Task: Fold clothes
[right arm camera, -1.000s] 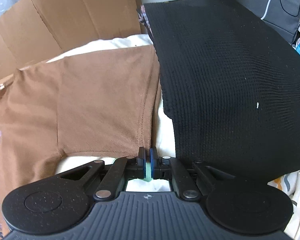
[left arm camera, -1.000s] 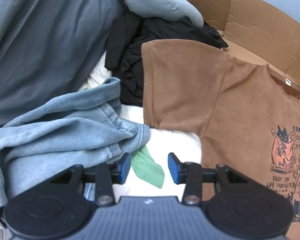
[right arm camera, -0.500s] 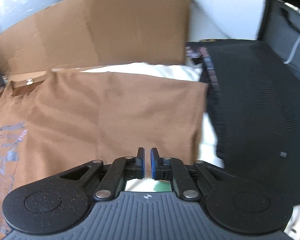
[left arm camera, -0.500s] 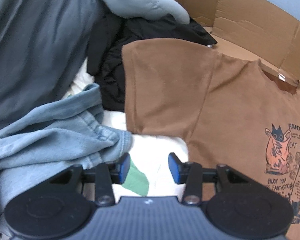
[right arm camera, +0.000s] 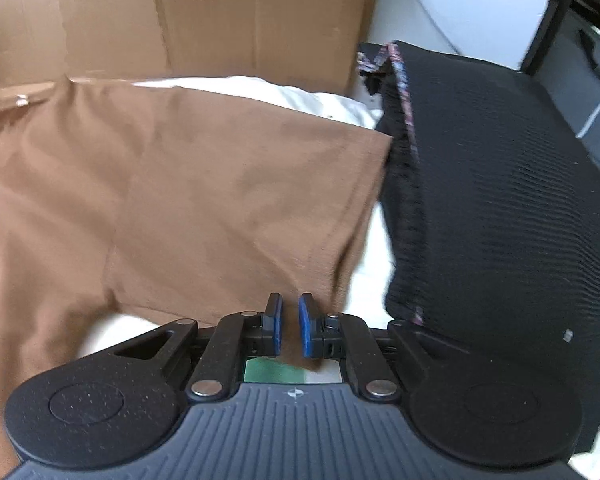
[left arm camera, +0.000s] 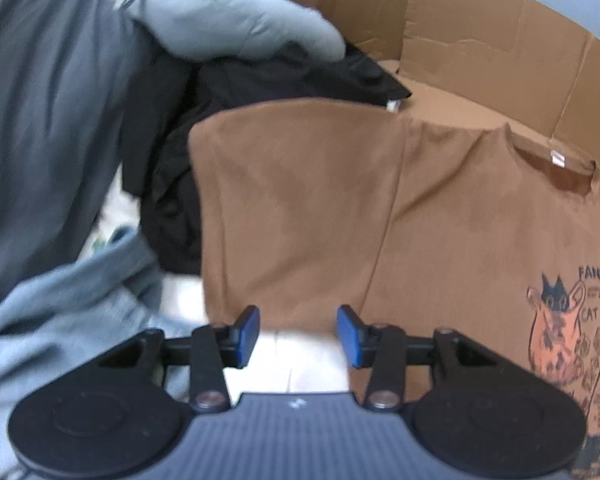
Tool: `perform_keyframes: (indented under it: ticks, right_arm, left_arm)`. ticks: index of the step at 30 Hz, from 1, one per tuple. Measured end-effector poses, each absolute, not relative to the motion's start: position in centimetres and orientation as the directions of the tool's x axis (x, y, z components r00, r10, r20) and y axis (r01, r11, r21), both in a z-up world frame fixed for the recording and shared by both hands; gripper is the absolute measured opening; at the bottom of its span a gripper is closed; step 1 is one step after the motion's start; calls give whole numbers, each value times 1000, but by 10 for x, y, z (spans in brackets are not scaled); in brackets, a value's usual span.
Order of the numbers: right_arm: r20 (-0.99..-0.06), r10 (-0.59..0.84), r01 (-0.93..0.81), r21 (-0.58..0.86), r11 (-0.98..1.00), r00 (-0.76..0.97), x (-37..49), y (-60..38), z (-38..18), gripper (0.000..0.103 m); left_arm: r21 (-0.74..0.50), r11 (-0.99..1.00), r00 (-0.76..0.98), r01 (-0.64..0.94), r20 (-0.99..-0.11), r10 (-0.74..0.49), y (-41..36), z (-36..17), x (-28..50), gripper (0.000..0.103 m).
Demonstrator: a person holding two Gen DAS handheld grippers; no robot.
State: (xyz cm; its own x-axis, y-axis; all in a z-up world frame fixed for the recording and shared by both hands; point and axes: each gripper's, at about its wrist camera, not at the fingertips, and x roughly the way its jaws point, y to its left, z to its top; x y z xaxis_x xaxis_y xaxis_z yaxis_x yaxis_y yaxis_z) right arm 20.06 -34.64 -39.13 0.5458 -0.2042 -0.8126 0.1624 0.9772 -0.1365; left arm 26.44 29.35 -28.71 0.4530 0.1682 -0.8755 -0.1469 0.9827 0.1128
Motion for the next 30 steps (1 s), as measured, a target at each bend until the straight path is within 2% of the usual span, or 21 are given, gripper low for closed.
perform_keyframes:
  ticks: [4,15,17,19,28,29,30]
  right_arm:
    - [-806,-233,175,-162,971,544,192,-341,-382,15]
    - [-749,-68,34,-61,998,659,210,-323,-364,18]
    - [-750,-54,6,-66,998,659,219,-319,-365,24]
    - [-752,-54,-2,-74,997,657,226,-318,-368,35]
    - [-788,-28,-18,-50,999,615,235,-324,-390,39]
    - [-791,-28,-12,-45,999,612,235,-325,-391,40]
    - [-796,-30,7,-32,999,604,236,-328,-392,44]
  left_arm:
    - [130,986,478,-100,-863,162,282,-288,294,46]
    - [150,989,552,-5,-824,128,230,-313,371,44]
    - [155,988,554,0,-823,129,223,-318,384,44]
    - [153,988,553,-4,-823,130,219,-322,395,44]
    - [190,981,534,-41,-826,182,219,-341,434,44]
    - [202,978,527,-46,-827,196,220,-344,437,42]
    - [214,976,521,-53,-828,209,222,-346,440,35]
